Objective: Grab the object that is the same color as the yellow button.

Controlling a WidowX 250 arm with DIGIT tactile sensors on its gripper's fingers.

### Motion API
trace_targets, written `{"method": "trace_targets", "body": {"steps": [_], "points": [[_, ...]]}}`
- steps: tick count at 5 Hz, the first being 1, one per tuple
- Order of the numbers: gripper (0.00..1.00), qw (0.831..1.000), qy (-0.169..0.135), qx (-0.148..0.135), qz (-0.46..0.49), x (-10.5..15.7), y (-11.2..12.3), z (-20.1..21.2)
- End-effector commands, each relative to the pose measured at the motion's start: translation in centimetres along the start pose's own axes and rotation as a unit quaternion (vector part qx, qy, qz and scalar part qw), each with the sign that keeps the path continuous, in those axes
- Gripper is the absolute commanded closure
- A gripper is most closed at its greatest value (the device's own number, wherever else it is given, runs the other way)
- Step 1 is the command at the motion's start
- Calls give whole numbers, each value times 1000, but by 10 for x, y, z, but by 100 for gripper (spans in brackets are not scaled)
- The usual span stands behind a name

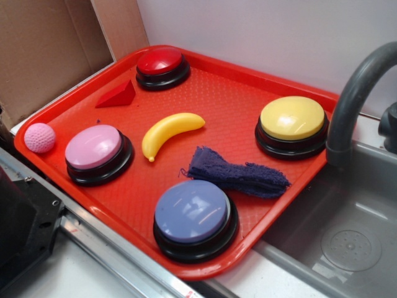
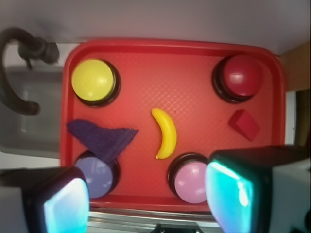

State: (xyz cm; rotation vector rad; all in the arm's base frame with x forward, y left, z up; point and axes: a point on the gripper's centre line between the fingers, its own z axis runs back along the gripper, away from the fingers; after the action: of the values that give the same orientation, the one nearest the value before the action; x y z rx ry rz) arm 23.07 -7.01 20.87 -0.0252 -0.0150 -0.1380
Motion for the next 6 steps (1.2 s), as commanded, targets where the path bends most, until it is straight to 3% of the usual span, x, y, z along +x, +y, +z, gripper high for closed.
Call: {"method": "trace_targets", "body": {"steps": [1,2,3,4,5,6], "points": [[0,999,29,33,25,-26,34,-45],[0,996,63,48,50,-42,65,-69],[0,994,85,37,51,-41,70,-99],[0,995,84,28,40,-38,62,-126],[0,994,108,14,32,-38,56,-149],[0,985,166,-9,50,-43,65,-181]]}}
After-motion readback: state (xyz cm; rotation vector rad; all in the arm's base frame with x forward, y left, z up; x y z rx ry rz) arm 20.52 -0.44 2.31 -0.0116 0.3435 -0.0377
